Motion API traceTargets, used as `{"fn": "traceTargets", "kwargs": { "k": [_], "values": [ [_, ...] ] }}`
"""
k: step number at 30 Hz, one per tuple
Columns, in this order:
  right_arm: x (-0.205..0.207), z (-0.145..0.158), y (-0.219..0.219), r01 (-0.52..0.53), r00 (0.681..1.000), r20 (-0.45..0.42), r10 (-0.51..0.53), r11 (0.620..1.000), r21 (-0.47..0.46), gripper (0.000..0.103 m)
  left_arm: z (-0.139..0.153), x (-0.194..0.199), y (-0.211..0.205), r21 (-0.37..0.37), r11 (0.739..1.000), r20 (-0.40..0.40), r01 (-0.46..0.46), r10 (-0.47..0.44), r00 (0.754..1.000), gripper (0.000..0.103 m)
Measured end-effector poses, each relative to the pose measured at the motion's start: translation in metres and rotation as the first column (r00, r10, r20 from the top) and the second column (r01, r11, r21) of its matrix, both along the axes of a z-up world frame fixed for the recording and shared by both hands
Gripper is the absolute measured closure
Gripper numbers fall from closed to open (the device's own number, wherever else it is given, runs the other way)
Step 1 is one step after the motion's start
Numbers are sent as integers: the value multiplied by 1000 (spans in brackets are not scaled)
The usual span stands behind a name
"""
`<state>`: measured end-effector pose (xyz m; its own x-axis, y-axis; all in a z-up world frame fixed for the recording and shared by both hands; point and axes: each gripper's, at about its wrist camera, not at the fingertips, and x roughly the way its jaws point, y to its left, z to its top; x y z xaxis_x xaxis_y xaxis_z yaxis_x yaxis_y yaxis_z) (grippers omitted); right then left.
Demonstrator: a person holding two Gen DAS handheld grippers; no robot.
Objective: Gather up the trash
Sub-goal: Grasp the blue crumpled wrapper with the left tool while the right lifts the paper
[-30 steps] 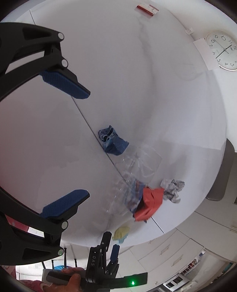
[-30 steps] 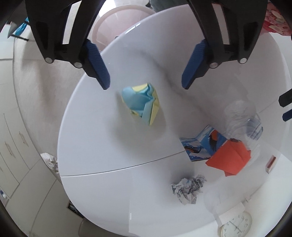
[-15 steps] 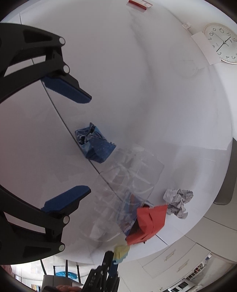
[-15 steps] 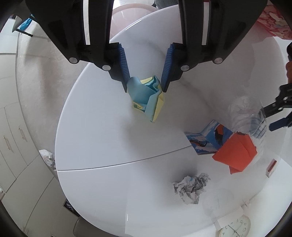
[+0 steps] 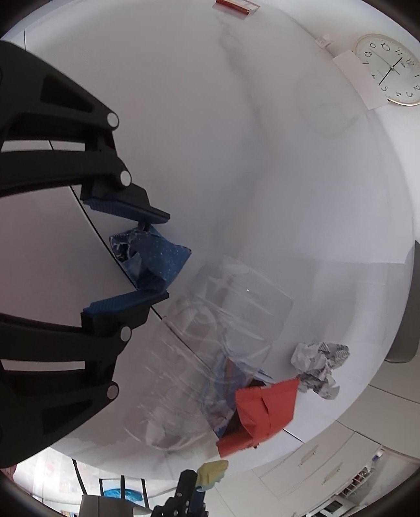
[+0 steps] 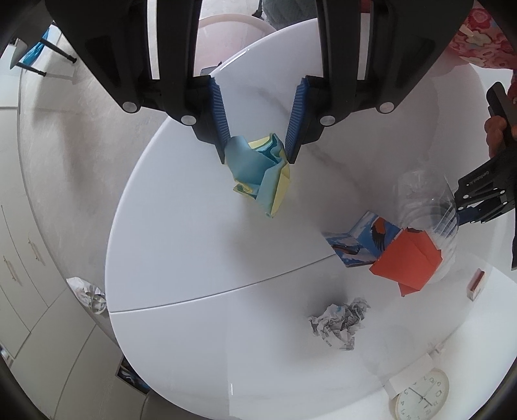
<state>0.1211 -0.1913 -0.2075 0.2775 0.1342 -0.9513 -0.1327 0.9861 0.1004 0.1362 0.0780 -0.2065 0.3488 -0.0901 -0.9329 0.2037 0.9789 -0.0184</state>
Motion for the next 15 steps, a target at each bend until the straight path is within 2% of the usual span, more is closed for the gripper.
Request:
{"fn": "traceTargets", "kwargs": {
  "k": [6,11,15],
  "values": [
    [-10,6,-12,52,999,16,-52,998,27,68,14,-11,1,-22,1000,2,9,-9,1000,63],
    [-33,17,-21,105,994,34,-107,993,48,68,51,-38,-9,-37,997,52,66,-64,997,63],
    [-63,22,-33,154,987,41,-156,987,55,68,77,-60,-28,-88,988,42,125,-122,992,63]
  ]
}}
